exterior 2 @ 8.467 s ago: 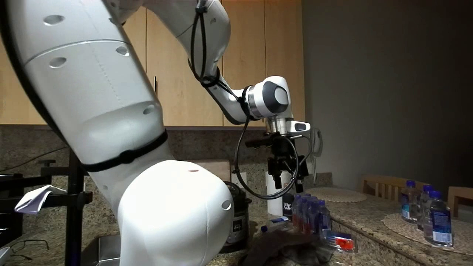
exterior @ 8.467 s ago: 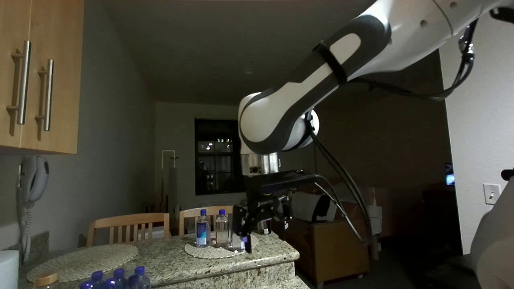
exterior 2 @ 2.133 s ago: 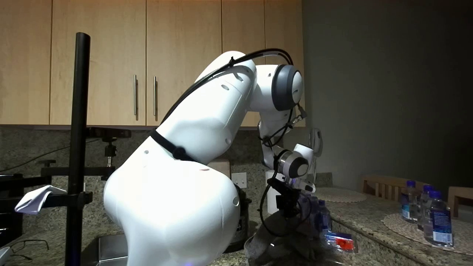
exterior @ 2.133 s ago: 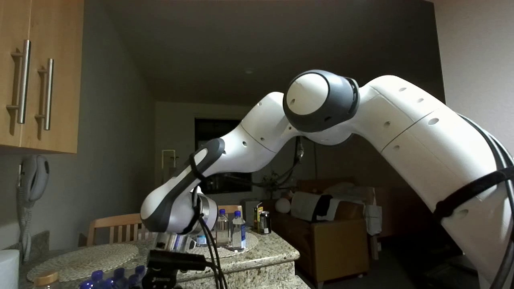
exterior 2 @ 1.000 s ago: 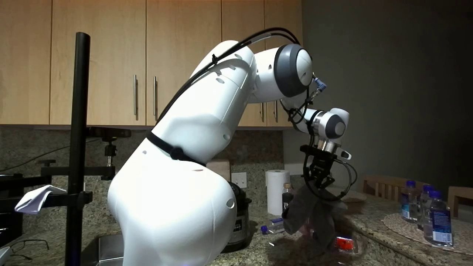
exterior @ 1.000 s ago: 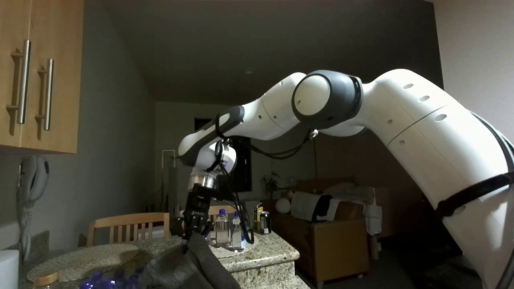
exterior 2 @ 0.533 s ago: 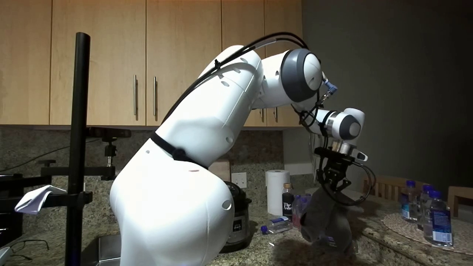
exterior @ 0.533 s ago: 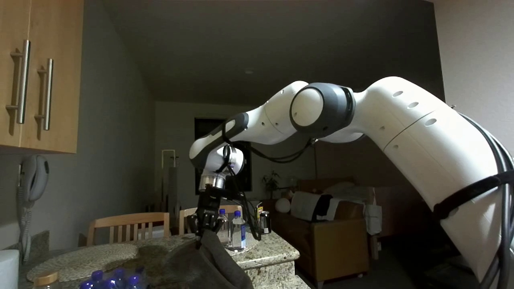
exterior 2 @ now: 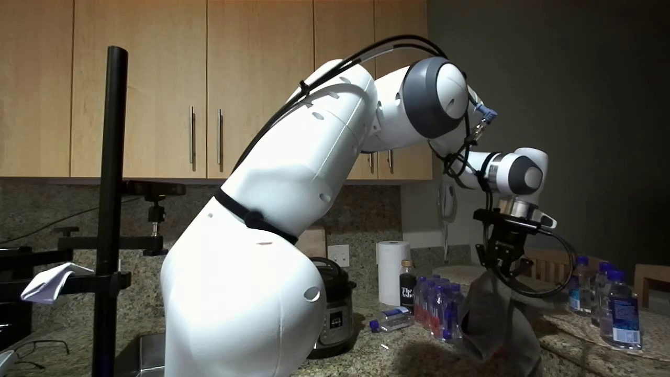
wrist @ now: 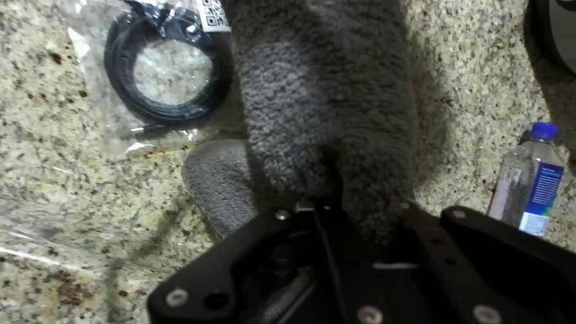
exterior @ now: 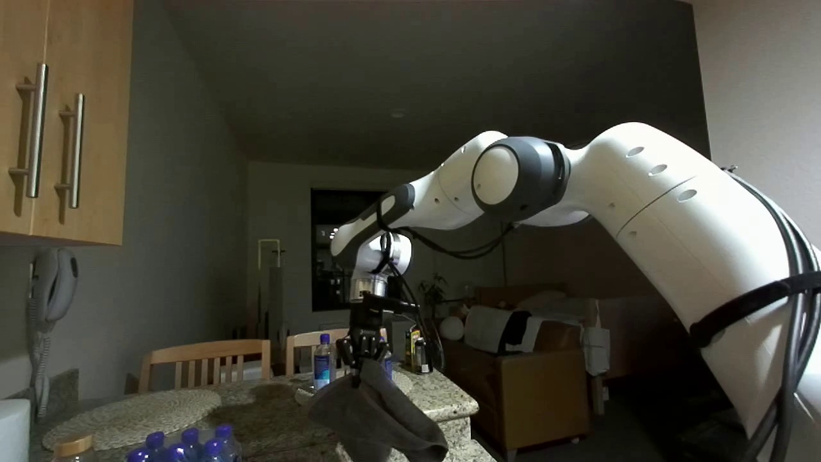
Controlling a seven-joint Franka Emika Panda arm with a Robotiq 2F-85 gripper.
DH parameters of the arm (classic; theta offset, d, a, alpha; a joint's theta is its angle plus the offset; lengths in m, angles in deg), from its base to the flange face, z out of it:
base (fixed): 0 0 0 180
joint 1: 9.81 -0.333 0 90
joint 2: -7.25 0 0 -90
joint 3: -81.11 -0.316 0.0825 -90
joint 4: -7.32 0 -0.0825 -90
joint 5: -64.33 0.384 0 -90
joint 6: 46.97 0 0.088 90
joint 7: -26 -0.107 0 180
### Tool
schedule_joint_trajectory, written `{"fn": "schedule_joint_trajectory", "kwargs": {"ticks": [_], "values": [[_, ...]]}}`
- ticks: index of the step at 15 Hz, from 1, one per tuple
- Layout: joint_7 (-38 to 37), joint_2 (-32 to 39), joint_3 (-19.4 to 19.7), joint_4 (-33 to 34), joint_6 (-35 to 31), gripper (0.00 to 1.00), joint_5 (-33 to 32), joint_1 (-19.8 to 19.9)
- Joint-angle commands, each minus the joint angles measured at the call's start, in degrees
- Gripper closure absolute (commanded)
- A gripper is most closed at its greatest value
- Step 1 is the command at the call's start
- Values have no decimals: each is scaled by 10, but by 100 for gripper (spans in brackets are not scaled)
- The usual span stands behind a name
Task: Move the towel to the right
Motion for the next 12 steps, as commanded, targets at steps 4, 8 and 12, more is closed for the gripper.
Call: {"fn": "schedule_joint_trajectory", "kwargs": {"ticks": [4,8,12], "values": [[68,-31,21,-89,-23,90,-85,18],[102,-26,23,-137,-87,90,-114,26],[152,-34,17,-179,-121,90,-123,37]]}}
